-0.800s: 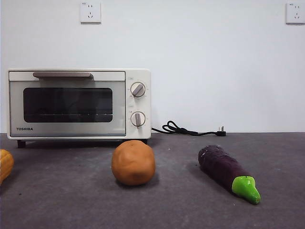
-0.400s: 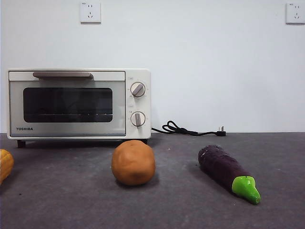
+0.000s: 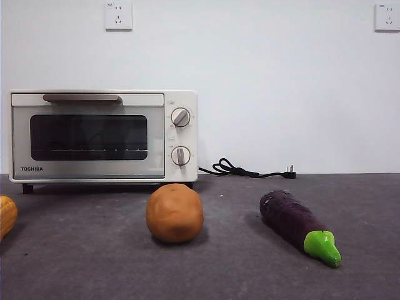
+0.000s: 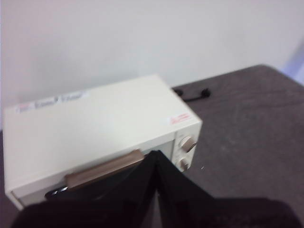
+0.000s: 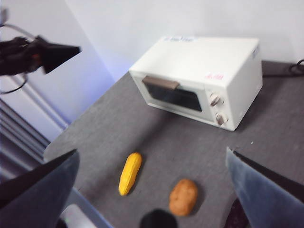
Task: Take the eggplant from the table,put the eggplant in the oven
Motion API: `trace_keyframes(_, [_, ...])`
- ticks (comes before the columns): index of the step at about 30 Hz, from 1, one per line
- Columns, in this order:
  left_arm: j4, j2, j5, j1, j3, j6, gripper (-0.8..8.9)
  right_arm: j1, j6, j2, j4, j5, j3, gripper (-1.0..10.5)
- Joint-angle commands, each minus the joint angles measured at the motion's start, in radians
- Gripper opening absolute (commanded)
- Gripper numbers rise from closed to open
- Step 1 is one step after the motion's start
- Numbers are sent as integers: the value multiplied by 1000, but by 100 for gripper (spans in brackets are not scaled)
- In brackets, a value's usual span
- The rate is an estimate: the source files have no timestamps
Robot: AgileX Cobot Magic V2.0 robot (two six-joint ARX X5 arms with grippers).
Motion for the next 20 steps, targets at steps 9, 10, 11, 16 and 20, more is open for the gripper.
trace_keyframes(9, [90,225,190,170,0,-6,-6,17,-6,-3,-37,-6,3,570])
trace_keyframes(10, [96,249,216,184,0,-12,-6,17,-6,-3,-41,-6,4,568])
trace_keyframes(11, [99,273,237,195,0,-14,-6,17,-7,-3,-45,-6,4,567])
trace_keyframes(16, [105,367,257,218,-1,-13,-6,17,-7,-3,-46,-6,4,568])
trace_keyframes(20, [113,427,259,214,-1,21,-6,17,-9,0,-46,-6,4,568])
